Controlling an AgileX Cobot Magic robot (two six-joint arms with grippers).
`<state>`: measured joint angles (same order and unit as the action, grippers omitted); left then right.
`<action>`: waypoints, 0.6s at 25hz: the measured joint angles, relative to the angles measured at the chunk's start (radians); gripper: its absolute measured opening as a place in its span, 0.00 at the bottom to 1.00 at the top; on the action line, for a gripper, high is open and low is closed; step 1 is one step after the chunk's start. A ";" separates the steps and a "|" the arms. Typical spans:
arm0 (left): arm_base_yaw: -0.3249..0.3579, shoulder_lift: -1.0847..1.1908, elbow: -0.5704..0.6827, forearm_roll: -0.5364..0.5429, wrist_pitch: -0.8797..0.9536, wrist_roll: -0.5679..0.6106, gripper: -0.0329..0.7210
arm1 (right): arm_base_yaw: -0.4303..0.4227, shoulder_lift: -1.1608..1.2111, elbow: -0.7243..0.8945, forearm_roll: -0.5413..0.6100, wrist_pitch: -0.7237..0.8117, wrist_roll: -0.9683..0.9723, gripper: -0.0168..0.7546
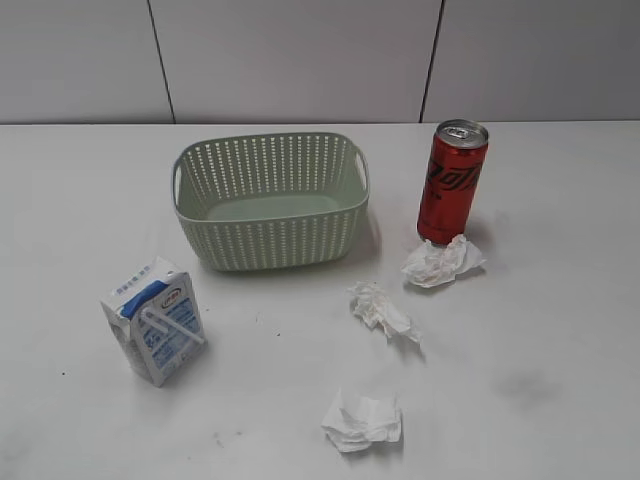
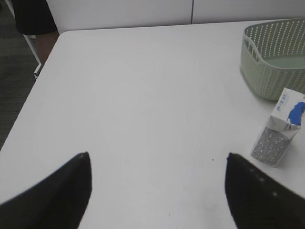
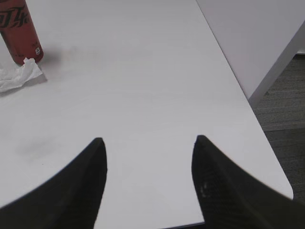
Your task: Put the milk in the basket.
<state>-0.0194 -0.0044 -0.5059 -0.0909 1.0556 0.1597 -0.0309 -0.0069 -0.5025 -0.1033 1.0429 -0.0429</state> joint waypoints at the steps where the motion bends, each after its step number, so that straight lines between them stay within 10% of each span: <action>1: 0.000 0.000 0.000 0.000 0.000 0.000 0.92 | 0.000 0.000 0.000 0.000 0.000 0.000 0.60; 15: 0.000 0.022 0.000 -0.002 0.000 0.000 0.90 | 0.000 0.000 0.000 0.000 0.000 0.000 0.60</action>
<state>-0.0194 0.0177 -0.5059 -0.0934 1.0556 0.1597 -0.0309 -0.0069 -0.5025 -0.1033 1.0429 -0.0429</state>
